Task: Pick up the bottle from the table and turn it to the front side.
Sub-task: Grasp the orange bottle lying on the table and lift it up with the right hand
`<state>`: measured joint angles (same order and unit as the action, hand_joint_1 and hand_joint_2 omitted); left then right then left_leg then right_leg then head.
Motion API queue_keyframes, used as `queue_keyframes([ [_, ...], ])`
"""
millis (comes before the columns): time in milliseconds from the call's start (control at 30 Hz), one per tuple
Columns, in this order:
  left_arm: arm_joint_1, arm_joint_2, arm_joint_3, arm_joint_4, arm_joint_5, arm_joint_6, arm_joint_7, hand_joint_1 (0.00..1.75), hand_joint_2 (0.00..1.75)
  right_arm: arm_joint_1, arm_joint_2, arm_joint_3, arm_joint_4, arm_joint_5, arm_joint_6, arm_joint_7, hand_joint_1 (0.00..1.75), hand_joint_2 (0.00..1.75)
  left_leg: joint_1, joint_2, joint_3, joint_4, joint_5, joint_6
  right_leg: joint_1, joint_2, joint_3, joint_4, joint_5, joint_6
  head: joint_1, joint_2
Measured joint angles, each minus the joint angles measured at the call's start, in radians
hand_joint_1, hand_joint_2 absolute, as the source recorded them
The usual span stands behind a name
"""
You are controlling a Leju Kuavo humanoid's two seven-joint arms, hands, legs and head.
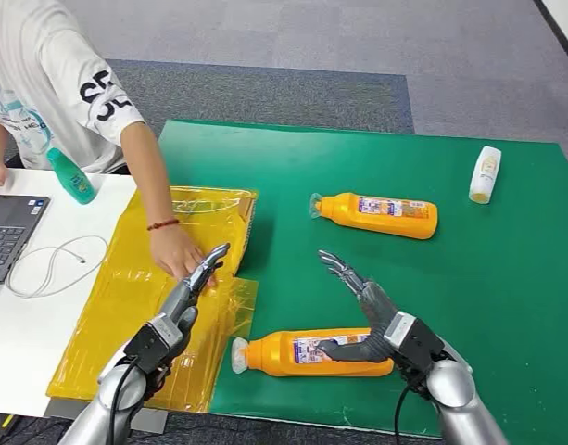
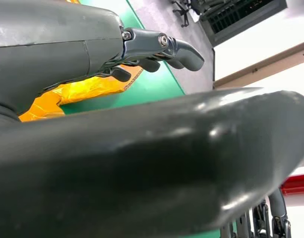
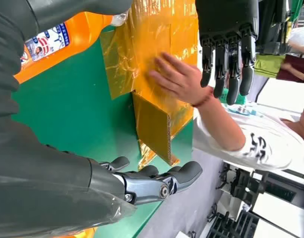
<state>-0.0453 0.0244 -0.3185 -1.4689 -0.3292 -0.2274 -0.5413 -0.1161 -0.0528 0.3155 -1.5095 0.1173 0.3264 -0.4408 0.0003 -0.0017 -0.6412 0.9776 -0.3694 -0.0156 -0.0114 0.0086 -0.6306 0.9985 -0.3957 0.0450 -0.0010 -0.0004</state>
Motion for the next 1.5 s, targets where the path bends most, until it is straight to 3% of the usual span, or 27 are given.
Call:
queue_keyframes([
  [200, 0.0, -0.002, 0.0, 0.004, 0.0, -0.001, -0.001, 0.0, 0.0, -0.01, -0.013, 0.005, 0.012, 0.011, 0.002, 0.001, 0.0, 1.75, 0.0, 0.0, 0.0, 0.0, 0.0, 0.0, 0.0, 0.0, 0.0, 0.0, 0.0, 0.0, 0.0, 0.0],
  [367, -0.014, -0.001, -0.001, 0.019, 0.018, -0.024, -0.011, 0.0, 0.0, -0.057, -0.091, 0.019, 0.054, -0.007, 0.09, -0.017, 0.0, 1.75, 0.0, 0.0, 0.0, 0.0, 0.0, 0.0, 0.0, 0.0, 0.0, 0.0, 0.0, 0.001, 0.0, 0.0],
  [467, -0.033, 0.002, -0.001, 0.037, 0.032, -0.03, -0.021, 0.0, 0.0, -0.101, -0.174, 0.036, 0.096, -0.049, 0.17, -0.027, 0.0, 1.75, -0.001, 0.0, 0.0, 0.0, 0.0, 0.001, -0.001, 0.0, 0.001, 0.0, 0.001, 0.002, 0.0, 0.0],
  [567, -0.062, 0.006, -0.003, 0.064, 0.051, -0.035, -0.031, 0.0, 0.0, -0.163, -0.29, 0.072, 0.145, -0.111, 0.265, -0.016, 0.0, 1.75, -0.002, 0.0, 0.0, 0.0, 0.001, 0.002, -0.002, 0.0, 0.001, 0.0, 0.002, 0.003, 0.0, 0.0],
  [733, -0.109, 0.014, -0.006, 0.114, 0.075, -0.039, -0.05, 0.0, 0.0, -0.293, -0.492, 0.177, 0.2, -0.228, 0.395, 0.071, 0.0, 1.75, -0.003, 0.0, 0.0, 0.0, 0.002, 0.003, -0.003, 0.0, 0.001, 0.0, 0.003, 0.004, 0.0, 0.0],
  [833, -0.13, 0.018, -0.009, 0.136, 0.083, -0.039, -0.058, 0.0, 0.0, -0.359, -0.593, 0.261, 0.206, -0.325, 0.421, 0.118, 0.0, 1.75, -0.002, 0.0, 0.0, 0.0, 0.002, 0.003, -0.003, 0.0, 0.001, 0.0, 0.003, 0.004, 0.0, 0.0],
  [933, -0.144, 0.018, -0.012, 0.15, 0.091, -0.039, -0.06, 0.0, 0.0, -0.382, -0.644, 0.337, 0.208, -0.363, 0.403, 0.131, 0.0, 1.75, -0.002, 0.0, 0.0, 0.0, 0.002, 0.003, -0.002, 0.0, 0.001, 0.0, 0.003, 0.004, 0.0, 0.0],
  [1133, -0.163, 0.015, -0.025, 0.17, 0.096, -0.038, -0.06, 0.0, 0.0, -0.369, -0.636, 0.473, 0.249, -0.307, 0.284, 0.079, 0.0, 1.75, -0.001, 0.0, 0.0, 0.0, 0.001, 0.002, -0.001, 0.0, 0.001, 0.0, 0.002, 0.003, 0.0, 0.0],
  [1500, -0.166, 0.009, -0.031, 0.177, 0.103, -0.033, -0.056, 0.0, 0.0, -0.301, -0.488, 0.563, 0.329, -0.148, 0.132, 0.033, 0.0, 1.75, -0.001, 0.0, 0.0, 0.0, 0.001, 0.002, -0.001, 0.0, 0.001, 0.0, 0.002, 0.003, 0.0, 0.0],
])
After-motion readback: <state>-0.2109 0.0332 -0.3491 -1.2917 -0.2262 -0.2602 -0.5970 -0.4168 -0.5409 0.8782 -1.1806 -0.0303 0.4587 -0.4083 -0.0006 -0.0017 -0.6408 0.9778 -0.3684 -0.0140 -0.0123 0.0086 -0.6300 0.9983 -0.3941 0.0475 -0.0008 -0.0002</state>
